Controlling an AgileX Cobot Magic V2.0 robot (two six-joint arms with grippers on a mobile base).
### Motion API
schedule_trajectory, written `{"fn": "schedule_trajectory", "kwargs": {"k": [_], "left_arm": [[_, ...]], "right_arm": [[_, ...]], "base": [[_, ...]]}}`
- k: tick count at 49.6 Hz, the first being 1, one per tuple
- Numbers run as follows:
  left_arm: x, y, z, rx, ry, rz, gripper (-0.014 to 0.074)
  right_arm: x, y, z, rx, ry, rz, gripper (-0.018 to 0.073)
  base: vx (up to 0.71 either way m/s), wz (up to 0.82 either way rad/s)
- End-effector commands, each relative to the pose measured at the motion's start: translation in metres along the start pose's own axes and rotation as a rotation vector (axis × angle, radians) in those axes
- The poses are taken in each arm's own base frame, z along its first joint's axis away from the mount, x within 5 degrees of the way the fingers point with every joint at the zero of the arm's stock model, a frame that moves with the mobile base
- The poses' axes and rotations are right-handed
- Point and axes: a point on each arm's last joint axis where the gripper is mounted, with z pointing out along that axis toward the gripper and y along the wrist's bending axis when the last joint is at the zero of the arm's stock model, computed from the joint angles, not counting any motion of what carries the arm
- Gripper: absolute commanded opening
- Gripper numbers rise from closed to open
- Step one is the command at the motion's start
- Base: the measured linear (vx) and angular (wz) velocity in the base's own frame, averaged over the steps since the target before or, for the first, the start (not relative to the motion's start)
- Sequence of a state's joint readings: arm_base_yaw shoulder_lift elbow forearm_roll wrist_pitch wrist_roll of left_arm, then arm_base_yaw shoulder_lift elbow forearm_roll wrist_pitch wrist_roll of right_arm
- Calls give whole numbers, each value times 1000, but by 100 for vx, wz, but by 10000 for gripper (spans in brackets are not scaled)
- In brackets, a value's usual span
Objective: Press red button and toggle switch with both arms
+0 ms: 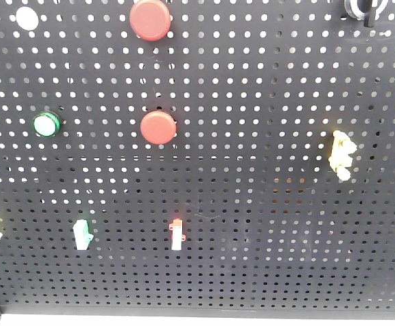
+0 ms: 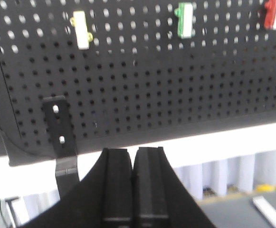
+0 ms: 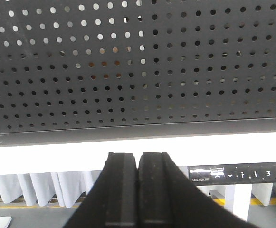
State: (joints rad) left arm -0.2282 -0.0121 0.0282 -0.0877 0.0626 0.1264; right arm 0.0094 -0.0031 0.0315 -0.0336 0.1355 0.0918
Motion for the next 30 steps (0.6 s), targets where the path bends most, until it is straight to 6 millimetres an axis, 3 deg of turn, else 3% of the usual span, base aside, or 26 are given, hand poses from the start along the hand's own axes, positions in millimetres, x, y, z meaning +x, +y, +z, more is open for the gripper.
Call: {"fn": "schedule_trajectory", "kwargs": {"k": [1, 6, 12, 19, 25, 30], "left_arm": [[-7, 2, 0, -19, -151, -13, 2], [-23, 3, -3, -25, -269, -95, 2], [-53, 4, -6, -15, -296, -131, 2], [-124, 6, -3, -21, -304, 5, 2], [-195, 8, 21, -24, -293, 64, 2], [-244, 10, 41, -19, -289, 64, 2]], "right_arm": [[-11, 1, 1, -9, -135, -14, -3], [-30, 3, -4, -26, -300, 1, -3], [-73, 5, -15, -31, -413, -5, -3], [-159, 10, -27, -14, -482, -89, -3], [-227, 14, -17, -5, -497, -110, -3], [-266, 16, -3, -8, -487, -84, -3]], "base": [[0, 0], [0, 0], [0, 0], [0, 0], [0, 0], [0, 0]]}}
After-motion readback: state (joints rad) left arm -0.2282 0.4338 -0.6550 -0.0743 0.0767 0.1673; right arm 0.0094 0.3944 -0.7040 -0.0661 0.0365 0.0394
